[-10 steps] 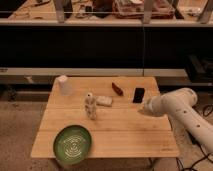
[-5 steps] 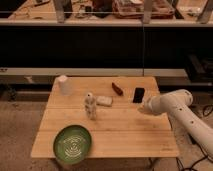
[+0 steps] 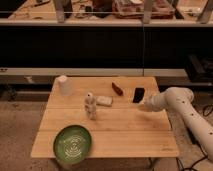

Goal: Knock the eraser over

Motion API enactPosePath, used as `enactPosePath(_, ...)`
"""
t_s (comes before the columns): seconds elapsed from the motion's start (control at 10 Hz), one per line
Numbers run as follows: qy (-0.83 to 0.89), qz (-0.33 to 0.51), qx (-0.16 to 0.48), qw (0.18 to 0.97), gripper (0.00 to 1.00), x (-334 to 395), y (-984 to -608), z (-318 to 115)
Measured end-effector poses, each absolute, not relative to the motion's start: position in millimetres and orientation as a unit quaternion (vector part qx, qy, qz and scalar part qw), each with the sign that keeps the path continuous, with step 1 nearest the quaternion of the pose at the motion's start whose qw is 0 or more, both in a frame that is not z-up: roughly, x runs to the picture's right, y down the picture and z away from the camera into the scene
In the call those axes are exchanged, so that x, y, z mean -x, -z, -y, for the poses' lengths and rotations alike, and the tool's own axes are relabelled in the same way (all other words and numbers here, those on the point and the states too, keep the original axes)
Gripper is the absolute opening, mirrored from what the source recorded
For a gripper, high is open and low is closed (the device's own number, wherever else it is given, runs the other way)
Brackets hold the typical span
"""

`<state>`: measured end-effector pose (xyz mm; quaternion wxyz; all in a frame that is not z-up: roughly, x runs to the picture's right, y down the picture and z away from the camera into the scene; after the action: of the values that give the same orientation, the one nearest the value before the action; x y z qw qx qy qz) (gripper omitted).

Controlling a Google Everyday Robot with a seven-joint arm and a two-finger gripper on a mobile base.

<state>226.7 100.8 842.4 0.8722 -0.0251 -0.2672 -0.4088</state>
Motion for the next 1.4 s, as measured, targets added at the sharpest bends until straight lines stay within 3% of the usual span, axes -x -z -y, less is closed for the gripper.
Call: enactPosePath(1.4,0.417,0.278,-0.023,0.865,0.0,-222,-902,-34)
